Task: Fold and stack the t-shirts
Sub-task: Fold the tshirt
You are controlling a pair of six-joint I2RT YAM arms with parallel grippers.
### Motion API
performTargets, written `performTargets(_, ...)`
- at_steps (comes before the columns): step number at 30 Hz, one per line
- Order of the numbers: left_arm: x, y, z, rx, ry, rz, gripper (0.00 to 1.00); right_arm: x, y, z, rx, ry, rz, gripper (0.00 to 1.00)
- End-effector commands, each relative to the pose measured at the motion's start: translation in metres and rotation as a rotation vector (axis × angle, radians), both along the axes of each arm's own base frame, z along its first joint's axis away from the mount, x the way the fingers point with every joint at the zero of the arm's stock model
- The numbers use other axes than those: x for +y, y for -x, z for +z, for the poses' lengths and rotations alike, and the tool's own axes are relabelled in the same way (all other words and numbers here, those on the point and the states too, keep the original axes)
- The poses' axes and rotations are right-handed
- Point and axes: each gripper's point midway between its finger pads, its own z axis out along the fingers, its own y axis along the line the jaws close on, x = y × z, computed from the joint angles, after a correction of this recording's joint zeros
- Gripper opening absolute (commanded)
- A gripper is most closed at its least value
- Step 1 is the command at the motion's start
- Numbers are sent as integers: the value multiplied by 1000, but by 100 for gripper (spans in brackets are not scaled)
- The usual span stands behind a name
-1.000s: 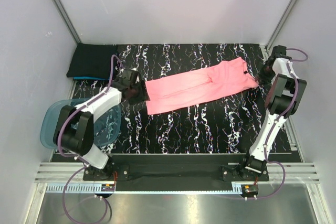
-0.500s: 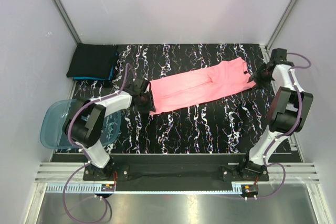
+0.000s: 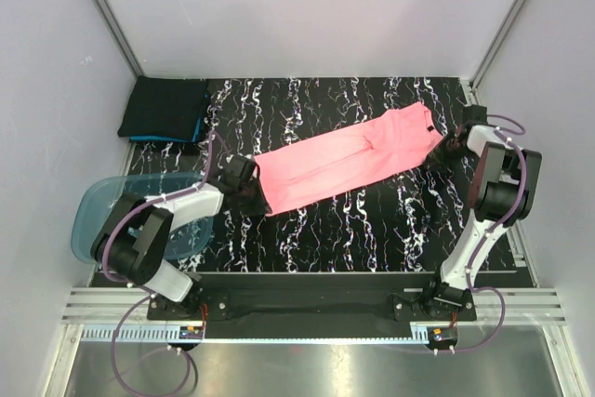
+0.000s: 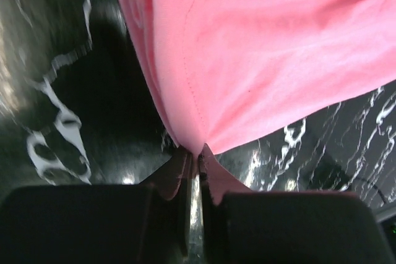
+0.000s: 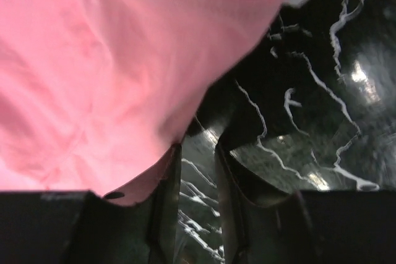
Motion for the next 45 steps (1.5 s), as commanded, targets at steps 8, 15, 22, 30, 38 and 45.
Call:
performTargets(8, -68, 83, 13, 81, 252, 33, 27, -5, -82, -14, -145, -49, 105, 36)
performTargets(15, -135, 99, 75, 40, 380, -49, 43, -1, -113, -2, -183, -88, 160, 37)
performTargets(22, -101, 42, 112, -156, 81, -165, 49, -29, -79, 33, -60, 21, 12, 36)
performTargets(30, -30, -39, 79, -150, -183, -148, 49, 5, -88, 88, -255, -127, 11, 8)
performTargets(38, 4, -65, 44, -80, -234, -117, 53, 16, -105, 45, -260, -204, 46, 6)
performTargets(45, 22, -67, 28, -31, -306, -119, 55, -5, -101, 8, -156, -100, 30, 6)
